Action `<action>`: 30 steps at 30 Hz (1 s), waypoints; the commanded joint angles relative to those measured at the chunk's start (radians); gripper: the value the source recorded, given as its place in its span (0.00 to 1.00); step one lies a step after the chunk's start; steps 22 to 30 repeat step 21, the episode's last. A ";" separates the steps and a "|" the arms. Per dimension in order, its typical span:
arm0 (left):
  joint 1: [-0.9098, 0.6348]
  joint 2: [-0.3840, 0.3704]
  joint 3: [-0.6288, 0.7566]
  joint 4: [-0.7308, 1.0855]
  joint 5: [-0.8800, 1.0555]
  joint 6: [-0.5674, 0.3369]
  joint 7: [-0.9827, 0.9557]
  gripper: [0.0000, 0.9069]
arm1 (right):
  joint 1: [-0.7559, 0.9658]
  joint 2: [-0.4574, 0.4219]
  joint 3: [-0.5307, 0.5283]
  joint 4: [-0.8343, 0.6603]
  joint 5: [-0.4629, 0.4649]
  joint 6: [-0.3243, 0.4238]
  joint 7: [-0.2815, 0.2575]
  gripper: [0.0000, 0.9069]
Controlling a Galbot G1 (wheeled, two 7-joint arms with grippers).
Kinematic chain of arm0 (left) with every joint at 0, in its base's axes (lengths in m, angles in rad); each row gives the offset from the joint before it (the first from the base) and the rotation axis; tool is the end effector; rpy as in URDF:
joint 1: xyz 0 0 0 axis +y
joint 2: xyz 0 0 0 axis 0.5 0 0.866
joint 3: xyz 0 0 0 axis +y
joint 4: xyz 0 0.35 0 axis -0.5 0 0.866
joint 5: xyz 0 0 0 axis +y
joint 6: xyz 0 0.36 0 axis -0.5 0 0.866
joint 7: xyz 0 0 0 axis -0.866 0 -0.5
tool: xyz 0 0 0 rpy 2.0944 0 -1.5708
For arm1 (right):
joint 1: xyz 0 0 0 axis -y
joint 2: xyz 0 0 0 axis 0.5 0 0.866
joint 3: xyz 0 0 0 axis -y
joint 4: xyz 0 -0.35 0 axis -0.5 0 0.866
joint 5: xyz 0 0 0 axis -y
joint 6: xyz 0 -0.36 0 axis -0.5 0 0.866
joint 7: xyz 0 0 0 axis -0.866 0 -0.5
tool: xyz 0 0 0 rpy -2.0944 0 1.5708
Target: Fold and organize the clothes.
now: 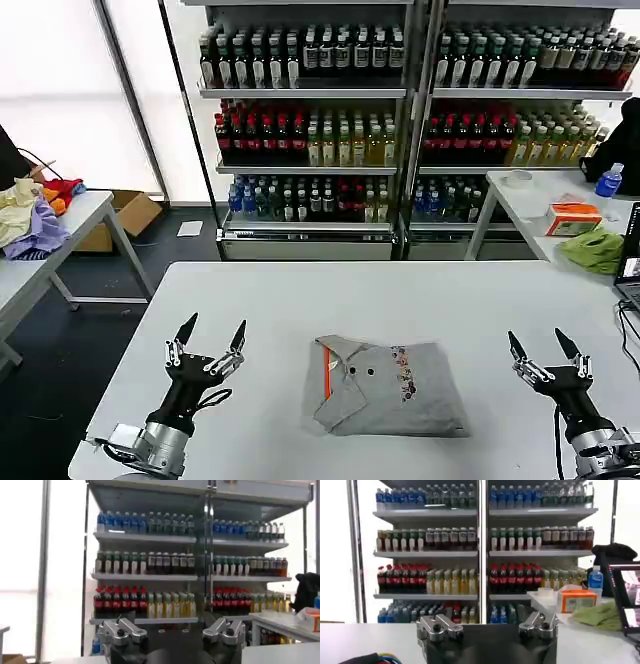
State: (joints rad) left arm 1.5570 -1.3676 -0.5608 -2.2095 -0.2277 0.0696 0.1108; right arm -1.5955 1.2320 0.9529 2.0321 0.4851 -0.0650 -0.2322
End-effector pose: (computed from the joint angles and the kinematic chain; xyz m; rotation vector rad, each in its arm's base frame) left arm 0.1885 0.0379 -0.2548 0.3168 3.0706 -0.0465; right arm 0.1801 -0.1896 -0.2675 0.0412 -3.1143 0.0068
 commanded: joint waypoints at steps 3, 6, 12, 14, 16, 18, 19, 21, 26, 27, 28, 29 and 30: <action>0.039 -0.014 0.008 0.000 0.077 -0.081 0.024 1.00 | -0.003 0.017 0.009 -0.026 -0.012 0.037 -0.004 1.00; 0.050 -0.015 0.005 -0.008 0.077 -0.082 0.032 1.00 | -0.003 0.020 -0.006 -0.023 -0.014 0.037 -0.006 1.00; 0.068 -0.014 -0.026 -0.013 0.131 -0.050 0.140 1.00 | 0.003 0.022 -0.058 -0.002 -0.034 0.026 -0.003 1.00; 0.065 -0.015 -0.030 -0.010 0.127 -0.054 0.142 1.00 | 0.002 0.025 -0.077 0.003 -0.045 0.024 -0.003 1.00; 0.065 -0.017 -0.033 -0.011 0.126 -0.052 0.143 1.00 | -0.001 0.028 -0.093 0.011 -0.051 0.017 -0.004 1.00; 0.067 -0.020 -0.031 -0.015 0.126 -0.050 0.140 1.00 | -0.005 0.031 -0.103 0.020 -0.052 0.012 -0.003 1.00; 0.068 -0.021 -0.030 -0.017 0.126 -0.046 0.140 1.00 | -0.006 0.033 -0.106 0.023 -0.054 0.012 -0.003 1.00; 0.077 -0.026 -0.029 -0.039 0.134 0.011 0.140 1.00 | -0.010 0.034 -0.113 0.032 -0.055 0.012 -0.003 1.00; 0.077 -0.026 -0.029 -0.039 0.134 0.011 0.140 1.00 | -0.010 0.034 -0.113 0.032 -0.055 0.012 -0.003 1.00; 0.077 -0.026 -0.029 -0.039 0.134 0.011 0.140 1.00 | -0.010 0.034 -0.113 0.032 -0.055 0.012 -0.003 1.00; 0.077 -0.026 -0.029 -0.039 0.134 0.011 0.140 1.00 | -0.010 0.034 -0.113 0.032 -0.055 0.012 -0.003 1.00; 0.077 -0.026 -0.029 -0.039 0.134 0.011 0.140 1.00 | -0.010 0.034 -0.113 0.032 -0.055 0.012 -0.003 1.00; 0.077 -0.026 -0.029 -0.039 0.134 0.011 0.140 1.00 | -0.010 0.034 -0.113 0.032 -0.055 0.012 -0.003 1.00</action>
